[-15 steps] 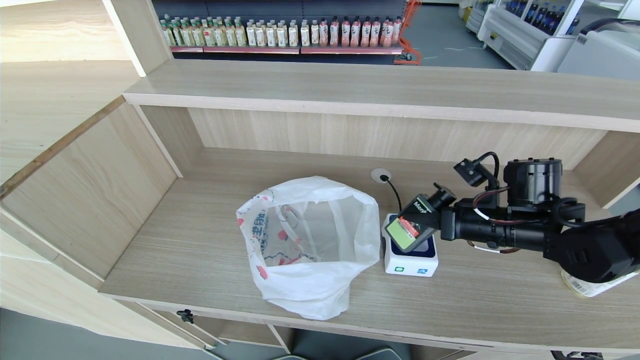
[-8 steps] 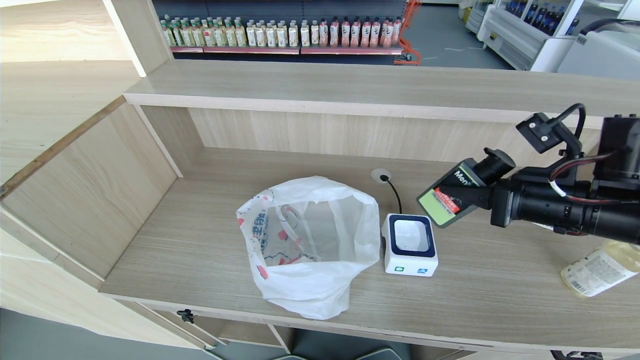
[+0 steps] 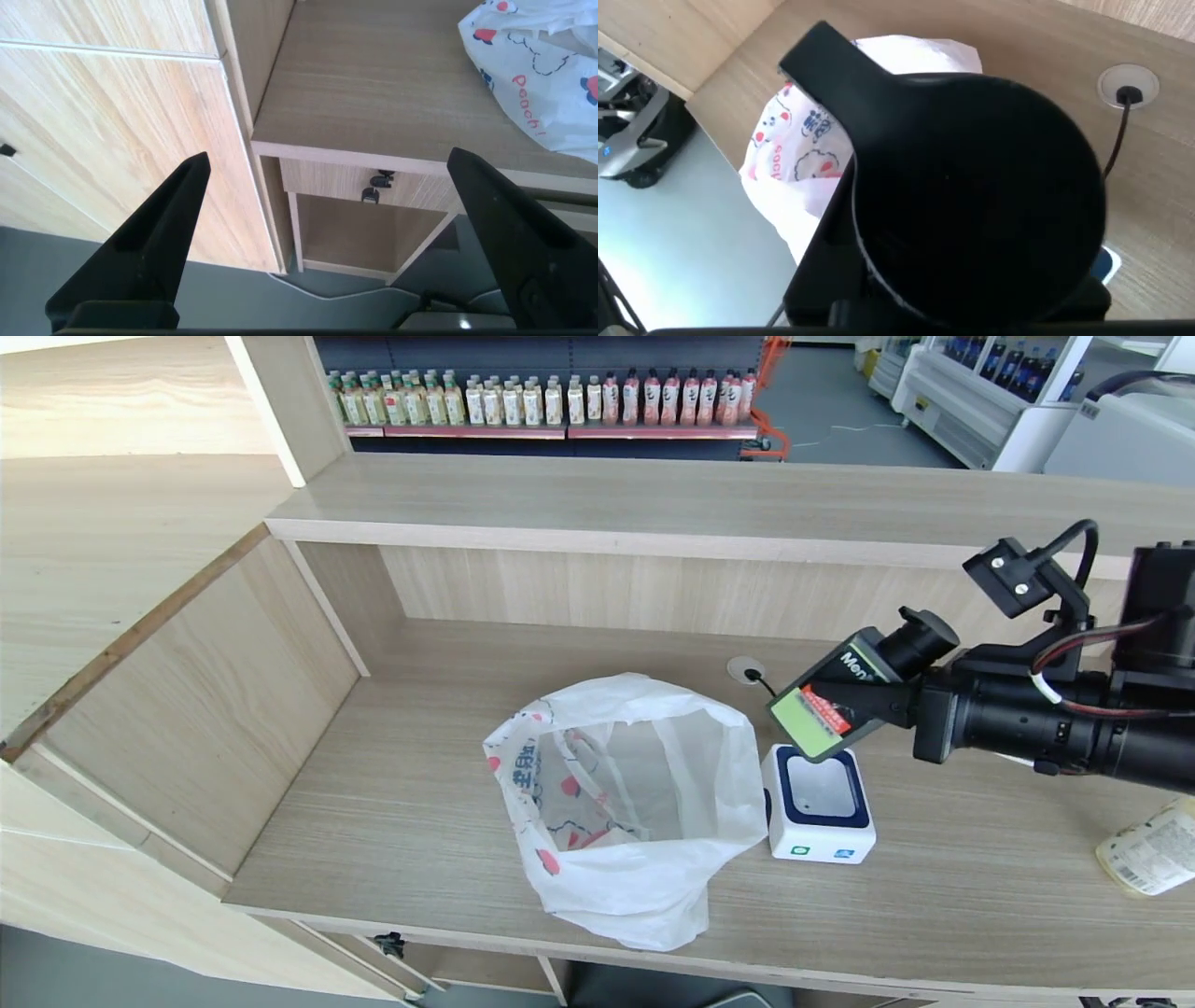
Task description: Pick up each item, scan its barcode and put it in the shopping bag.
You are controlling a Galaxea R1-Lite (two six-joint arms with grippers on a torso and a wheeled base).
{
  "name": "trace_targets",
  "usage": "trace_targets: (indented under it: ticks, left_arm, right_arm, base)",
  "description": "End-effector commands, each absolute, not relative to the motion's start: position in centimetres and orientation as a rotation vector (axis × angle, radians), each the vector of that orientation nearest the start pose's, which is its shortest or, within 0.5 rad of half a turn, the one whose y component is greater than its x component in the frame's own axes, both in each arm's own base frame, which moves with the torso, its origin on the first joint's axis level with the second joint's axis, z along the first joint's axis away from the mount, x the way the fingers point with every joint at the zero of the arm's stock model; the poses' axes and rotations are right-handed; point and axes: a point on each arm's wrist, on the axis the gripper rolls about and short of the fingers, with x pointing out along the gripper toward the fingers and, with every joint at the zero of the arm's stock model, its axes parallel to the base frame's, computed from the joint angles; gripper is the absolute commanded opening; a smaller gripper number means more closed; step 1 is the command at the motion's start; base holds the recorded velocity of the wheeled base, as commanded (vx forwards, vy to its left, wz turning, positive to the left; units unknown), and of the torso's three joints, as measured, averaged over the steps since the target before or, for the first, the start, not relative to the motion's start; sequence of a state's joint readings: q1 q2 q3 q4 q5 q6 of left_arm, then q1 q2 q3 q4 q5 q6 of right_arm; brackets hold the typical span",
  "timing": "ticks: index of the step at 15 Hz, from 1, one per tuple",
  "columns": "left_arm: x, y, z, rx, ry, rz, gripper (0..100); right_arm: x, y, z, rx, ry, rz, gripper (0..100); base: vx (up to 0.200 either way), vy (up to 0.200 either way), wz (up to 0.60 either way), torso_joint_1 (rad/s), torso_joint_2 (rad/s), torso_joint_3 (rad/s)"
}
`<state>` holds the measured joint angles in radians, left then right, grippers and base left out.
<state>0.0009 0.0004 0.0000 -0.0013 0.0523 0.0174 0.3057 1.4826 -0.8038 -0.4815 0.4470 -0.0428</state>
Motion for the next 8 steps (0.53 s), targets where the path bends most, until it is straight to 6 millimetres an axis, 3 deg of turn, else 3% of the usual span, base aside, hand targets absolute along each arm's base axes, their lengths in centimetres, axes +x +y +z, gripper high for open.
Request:
trace_targets:
  ticks: [1, 8]
  left_arm:
    - [-2.3, 0.1, 7.6, 0.020, -0.001, 0.054, 100]
    - [-2.3, 0.1, 7.6, 0.011, -0.001, 0.055, 100]
  right_arm:
    - [24.6, 9.5, 21.8, -0.028, 0.225, 0.778, 0]
    - [31.4, 12.7, 14.8, -0.030, 0.239, 0.804, 0]
  base:
    - [0.000, 0.000, 0.00, 0.000, 0.00, 0.000]
    - [0.000, 0.000, 0.00, 0.000, 0.00, 0.000]
